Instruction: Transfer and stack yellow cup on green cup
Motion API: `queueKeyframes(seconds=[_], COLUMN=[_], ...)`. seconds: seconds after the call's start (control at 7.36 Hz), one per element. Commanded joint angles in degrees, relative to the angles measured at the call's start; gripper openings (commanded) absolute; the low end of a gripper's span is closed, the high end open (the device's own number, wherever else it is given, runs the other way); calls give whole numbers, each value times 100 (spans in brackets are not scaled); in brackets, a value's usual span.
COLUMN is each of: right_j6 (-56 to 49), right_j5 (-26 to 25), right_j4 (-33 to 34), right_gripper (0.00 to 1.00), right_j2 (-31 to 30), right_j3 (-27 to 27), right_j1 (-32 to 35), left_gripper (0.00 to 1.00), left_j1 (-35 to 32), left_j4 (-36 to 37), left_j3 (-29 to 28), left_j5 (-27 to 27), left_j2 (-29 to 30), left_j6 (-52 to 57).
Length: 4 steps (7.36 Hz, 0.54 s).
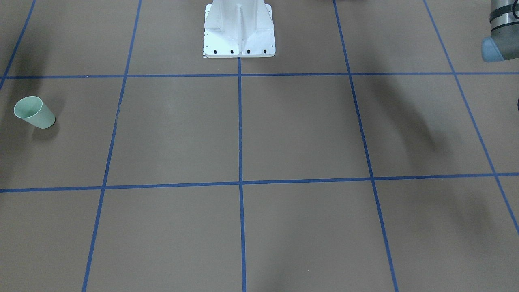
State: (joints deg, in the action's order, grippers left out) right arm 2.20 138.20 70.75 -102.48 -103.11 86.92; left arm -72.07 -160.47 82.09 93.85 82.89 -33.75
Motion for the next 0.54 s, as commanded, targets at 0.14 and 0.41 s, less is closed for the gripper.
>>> queueKeyframes(seconds=[0.14,0.41], right_j6=[0,0], right_j5=[23,93], right_j4=[0,0], right_gripper=[100,100], right_j2=[9,18], right_j3=[-7,-7], right_j1=[0,0], left_gripper=[18,7], left_j1=[-176,-176], left_j4=[-1070,-1862], left_j3=[9,26], left_j5=[1648,2556], left_j2=[16,68], left_j6=[201,193])
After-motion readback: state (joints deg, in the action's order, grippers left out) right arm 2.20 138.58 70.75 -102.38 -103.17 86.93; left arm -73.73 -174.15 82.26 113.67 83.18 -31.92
